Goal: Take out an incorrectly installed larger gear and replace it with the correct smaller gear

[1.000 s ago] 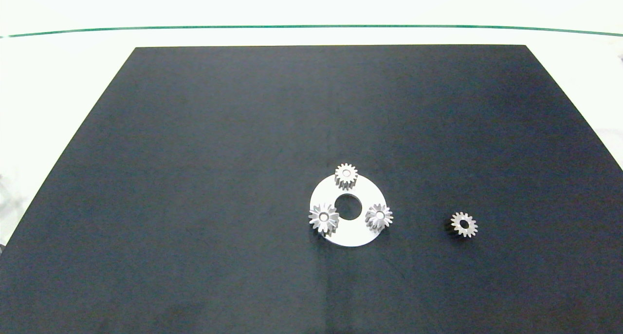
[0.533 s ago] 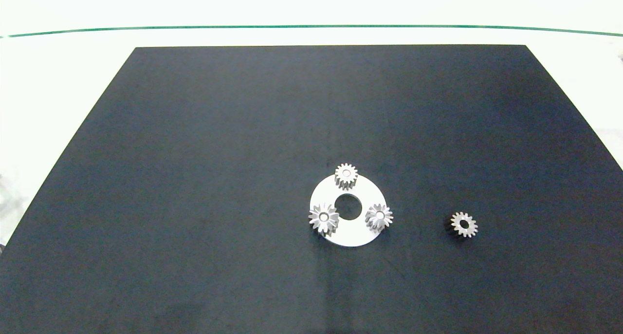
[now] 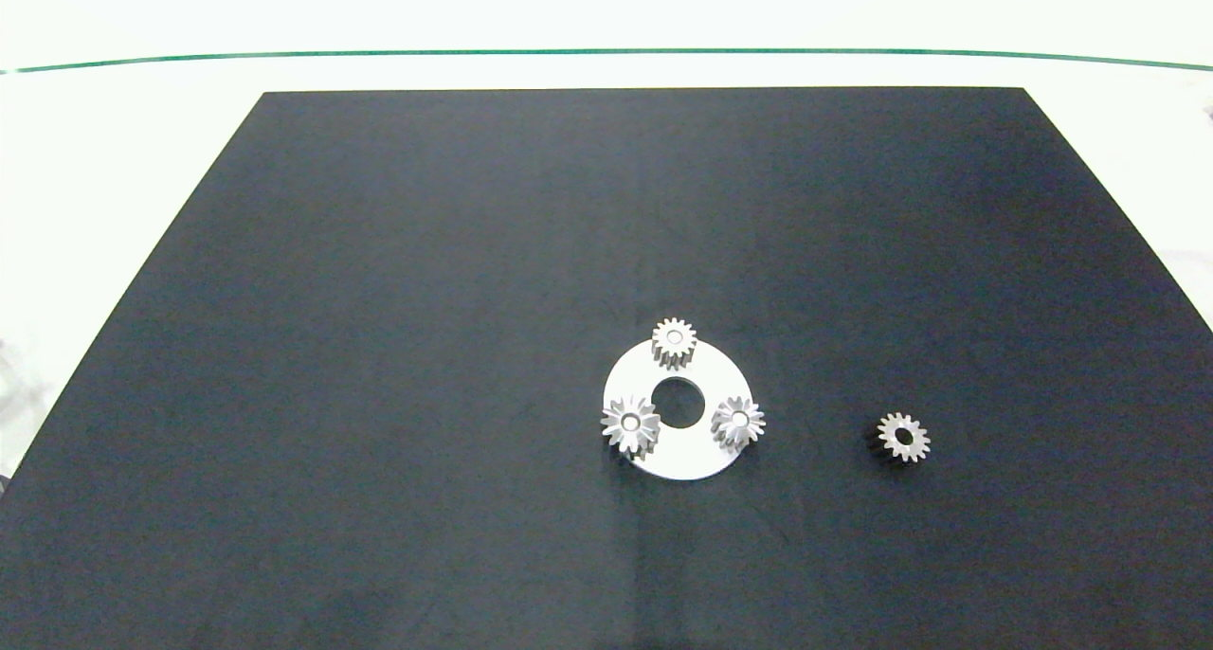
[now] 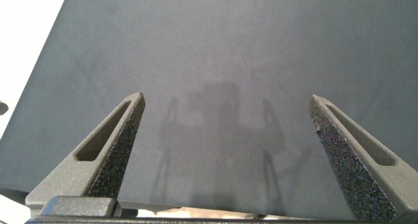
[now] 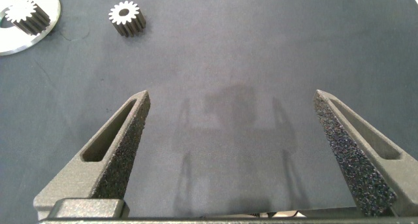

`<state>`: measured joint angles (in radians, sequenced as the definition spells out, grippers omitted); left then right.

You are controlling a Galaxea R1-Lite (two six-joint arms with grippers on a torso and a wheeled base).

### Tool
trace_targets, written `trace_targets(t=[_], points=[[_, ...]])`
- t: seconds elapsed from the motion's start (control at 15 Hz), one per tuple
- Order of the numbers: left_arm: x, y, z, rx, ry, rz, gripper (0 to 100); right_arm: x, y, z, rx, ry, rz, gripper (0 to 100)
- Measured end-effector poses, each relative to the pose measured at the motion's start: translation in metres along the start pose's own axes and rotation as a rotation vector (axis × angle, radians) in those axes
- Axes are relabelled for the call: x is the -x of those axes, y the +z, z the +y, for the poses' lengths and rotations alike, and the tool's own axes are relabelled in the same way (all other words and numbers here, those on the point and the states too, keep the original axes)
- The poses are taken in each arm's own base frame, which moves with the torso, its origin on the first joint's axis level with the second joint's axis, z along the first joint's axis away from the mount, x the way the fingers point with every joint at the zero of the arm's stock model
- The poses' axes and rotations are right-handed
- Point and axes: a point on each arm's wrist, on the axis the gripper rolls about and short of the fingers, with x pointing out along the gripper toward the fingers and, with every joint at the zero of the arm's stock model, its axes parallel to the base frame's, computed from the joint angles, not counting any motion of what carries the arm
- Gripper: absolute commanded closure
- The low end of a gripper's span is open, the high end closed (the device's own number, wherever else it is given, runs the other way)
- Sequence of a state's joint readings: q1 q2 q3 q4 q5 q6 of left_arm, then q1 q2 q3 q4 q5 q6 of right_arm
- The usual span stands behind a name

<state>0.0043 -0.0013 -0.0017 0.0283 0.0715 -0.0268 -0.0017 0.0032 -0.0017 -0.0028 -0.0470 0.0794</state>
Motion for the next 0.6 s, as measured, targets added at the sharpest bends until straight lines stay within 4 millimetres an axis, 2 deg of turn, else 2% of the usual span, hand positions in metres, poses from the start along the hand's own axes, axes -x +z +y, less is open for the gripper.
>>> trace_targets(t=[0.6], points=[[0.0000,0.0000,0.0000,0.000,0.000,0.000,0,0.0000,0.0000,0.0000,0.000,0.000,0.000,0]])
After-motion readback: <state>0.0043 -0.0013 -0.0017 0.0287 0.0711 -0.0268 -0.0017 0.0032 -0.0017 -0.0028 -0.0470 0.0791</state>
